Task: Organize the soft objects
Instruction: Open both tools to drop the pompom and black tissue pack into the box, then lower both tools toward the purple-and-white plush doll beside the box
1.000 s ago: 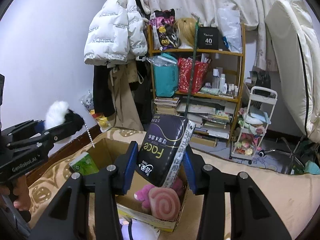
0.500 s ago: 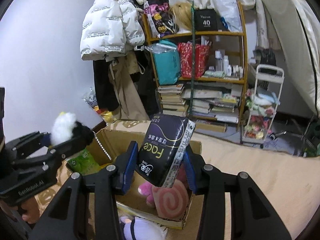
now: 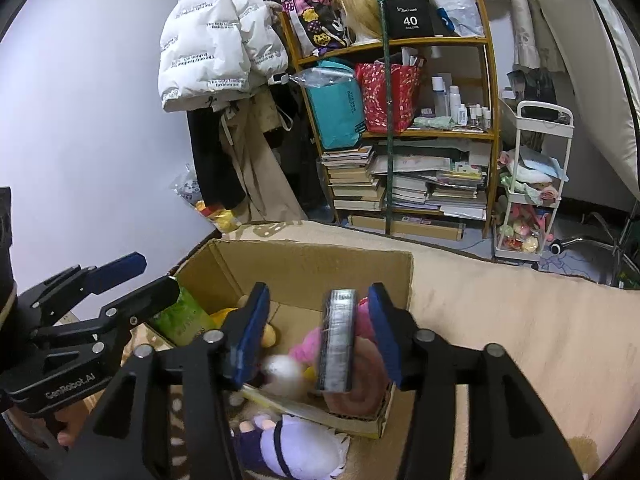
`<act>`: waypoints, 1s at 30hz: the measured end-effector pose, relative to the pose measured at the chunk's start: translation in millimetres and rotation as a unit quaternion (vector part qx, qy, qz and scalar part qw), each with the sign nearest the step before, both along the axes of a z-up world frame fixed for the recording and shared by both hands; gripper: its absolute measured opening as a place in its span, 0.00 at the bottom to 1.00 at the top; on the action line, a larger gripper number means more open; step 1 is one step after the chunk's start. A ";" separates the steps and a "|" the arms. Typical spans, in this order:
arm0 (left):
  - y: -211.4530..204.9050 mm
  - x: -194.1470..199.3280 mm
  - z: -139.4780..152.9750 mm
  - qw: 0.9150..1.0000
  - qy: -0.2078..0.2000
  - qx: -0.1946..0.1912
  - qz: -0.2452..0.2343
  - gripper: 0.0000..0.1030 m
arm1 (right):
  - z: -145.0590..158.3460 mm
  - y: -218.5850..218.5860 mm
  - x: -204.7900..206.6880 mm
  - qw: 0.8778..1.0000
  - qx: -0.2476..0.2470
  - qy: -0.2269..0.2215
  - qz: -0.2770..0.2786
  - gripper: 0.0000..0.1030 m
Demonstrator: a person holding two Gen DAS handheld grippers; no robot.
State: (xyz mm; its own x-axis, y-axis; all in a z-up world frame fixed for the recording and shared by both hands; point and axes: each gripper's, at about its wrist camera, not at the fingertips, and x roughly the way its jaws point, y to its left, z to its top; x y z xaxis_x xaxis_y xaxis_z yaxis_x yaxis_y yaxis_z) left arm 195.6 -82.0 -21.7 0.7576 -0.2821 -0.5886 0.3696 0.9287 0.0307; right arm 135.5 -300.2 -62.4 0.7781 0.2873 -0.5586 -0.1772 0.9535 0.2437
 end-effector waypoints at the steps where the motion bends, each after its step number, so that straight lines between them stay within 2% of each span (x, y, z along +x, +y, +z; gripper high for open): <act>1: 1.8 -1.0 0.7 1.000 0.002 -0.001 0.002 0.57 | 0.8 -0.2 -0.6 1.000 0.001 0.000 -0.002 0.56; 2: 3.7 -3.1 1.2 1.000 0.004 -0.001 0.004 0.60 | 2.0 -0.5 -2.3 1.000 0.001 0.000 -0.004 0.58; 5: 8.8 -8.9 2.6 1.000 0.006 0.002 0.009 0.64 | 5.6 -1.7 -10.4 1.000 0.008 0.000 -0.011 0.72; 7: 10.0 -11.7 3.5 1.000 0.010 0.002 0.009 0.66 | 8.3 -2.7 -17.2 1.000 0.014 0.000 -0.014 0.76; 11: 15.9 -22.5 4.9 1.000 0.019 0.003 0.015 0.81 | 12.2 -2.2 -28.4 1.000 0.017 0.006 -0.016 0.88; 14: 20.1 -30.9 4.5 1.000 0.027 0.004 0.015 0.84 | 13.9 -2.4 -36.6 1.000 0.017 0.008 -0.016 0.90; 17: 22.9 -40.8 1.7 0.999 0.037 0.018 0.015 0.91 | 14.4 -1.7 -44.5 1.000 0.016 0.014 -0.017 0.97; 22: 24.4 -52.9 -3.1 0.998 0.045 0.042 0.012 0.91 | 11.2 0.8 -55.1 0.999 0.007 0.030 -0.017 0.98; 30: 23.2 -62.2 -14.9 0.996 0.069 0.050 0.006 0.91 | -4.6 5.8 -66.6 0.998 -0.001 0.057 -0.014 0.98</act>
